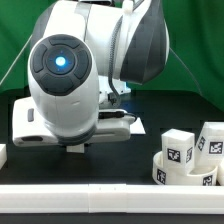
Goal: Assemble stool
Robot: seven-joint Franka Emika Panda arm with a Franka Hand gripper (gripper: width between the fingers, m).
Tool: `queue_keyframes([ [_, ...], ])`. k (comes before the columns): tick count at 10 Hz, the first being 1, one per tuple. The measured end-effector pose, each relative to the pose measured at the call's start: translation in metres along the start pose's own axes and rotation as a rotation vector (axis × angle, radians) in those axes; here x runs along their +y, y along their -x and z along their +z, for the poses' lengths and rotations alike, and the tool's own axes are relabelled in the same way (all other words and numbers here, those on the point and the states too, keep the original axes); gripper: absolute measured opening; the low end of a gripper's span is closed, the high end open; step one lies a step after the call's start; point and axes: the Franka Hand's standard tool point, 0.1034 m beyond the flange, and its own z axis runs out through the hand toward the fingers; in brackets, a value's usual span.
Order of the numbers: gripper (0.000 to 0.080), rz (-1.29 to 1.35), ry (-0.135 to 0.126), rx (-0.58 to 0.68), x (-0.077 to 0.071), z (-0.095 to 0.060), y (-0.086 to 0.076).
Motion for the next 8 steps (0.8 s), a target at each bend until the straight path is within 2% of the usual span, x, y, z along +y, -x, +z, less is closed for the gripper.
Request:
queue_keyframes([
  [1, 0.0325, -0.002, 0.002, 0.003, -0.001, -0.002, -0.001],
  [2, 0.0325, -0.011, 0.01, 0.015, -0.006, -0.012, -0.002],
  [4, 0.0327, -0.03, 0.003, 0.031, -0.022, -0.05, 0.008],
  [5, 0.0327, -0.026, -0.003, 0.037, -0.027, -0.06, 0.013],
  [6, 0.0327, -0.022, -0.001, 0.046, -0.031, -0.066, 0.016],
  [8, 0.0327, -0.02, -0.002, 0.044, -0.029, -0.063, 0.014],
])
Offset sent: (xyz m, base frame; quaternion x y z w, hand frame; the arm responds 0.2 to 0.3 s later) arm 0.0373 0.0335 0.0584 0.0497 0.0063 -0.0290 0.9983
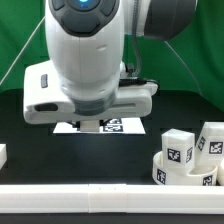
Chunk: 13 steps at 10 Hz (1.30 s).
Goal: Assemble stool
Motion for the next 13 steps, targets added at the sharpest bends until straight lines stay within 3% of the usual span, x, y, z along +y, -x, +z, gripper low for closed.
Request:
queue_keyframes([
  [2, 0.0327, 0.0, 0.006, 0.037, 0.001, -0.003, -0.005],
  [3, 0.0327, 0.016, -0.012, 0.039, -0.002, -0.004, -0.005],
  [5, 0.0327, 0.029, -0.034, 0.107, -0.013, -0.026, -0.001],
  [6, 0.0327, 0.029, -0.032, 0.177, -0.017, -0.039, 0.002],
  [8, 0.0327, 0.013, -0.001, 0.288, -0.026, -0.059, 0.009],
  [12, 0.0327, 0.028, 0.024, 0.578, -0.019, -0.066, -0.002],
  [13, 0.0327, 0.045, -0.001, 0.622, -0.02, -0.063, -0.001],
])
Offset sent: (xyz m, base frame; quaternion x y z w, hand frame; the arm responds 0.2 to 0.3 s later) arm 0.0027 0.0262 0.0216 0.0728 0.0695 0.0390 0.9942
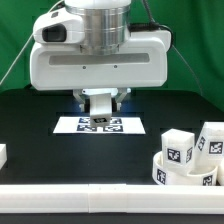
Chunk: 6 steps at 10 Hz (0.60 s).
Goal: Assemble stool
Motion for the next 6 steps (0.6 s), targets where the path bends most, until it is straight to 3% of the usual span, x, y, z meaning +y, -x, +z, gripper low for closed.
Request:
queue_keyframes([
  [1, 0.0327, 0.037, -0.028, 0.085, -0.004, -0.003, -0.001],
  [2, 0.0327, 0.05, -0.035, 0.157, -0.009, -0.007, 0.0],
  [3, 0.0327, 0.05, -0.029, 0.23, -0.011, -0.013, -0.004],
  [4, 0.0327, 0.05, -0.002, 0.352, -0.006, -0.013, -0.008],
  [6, 0.0327, 0.05, 0.035, 0.458, 0.0, -0.011, -0.008],
])
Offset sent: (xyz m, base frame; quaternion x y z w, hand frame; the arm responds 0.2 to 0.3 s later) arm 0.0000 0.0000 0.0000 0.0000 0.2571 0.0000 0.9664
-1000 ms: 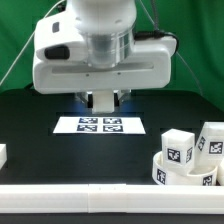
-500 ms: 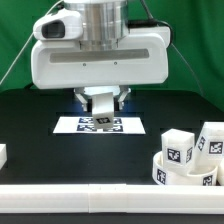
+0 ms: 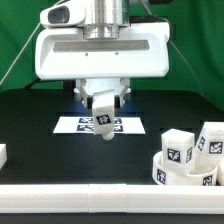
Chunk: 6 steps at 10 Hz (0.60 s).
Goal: Assemble stool
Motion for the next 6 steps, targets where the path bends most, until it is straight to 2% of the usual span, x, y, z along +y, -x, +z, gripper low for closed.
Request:
queue_keyframes([
  [2, 0.0327, -0.016, 0.046, 0.155, 0.005, -0.003, -0.001],
  [4, 0.0327, -0.09, 0.087, 0.345, -0.022, -0.011, -0.003],
  [5, 0.0327, -0.083, 0.078, 0.273, -0.018, -0.001, 0.006],
  [6, 0.0327, -0.076, 0.078, 0.277, -0.015, -0.004, 0.003],
])
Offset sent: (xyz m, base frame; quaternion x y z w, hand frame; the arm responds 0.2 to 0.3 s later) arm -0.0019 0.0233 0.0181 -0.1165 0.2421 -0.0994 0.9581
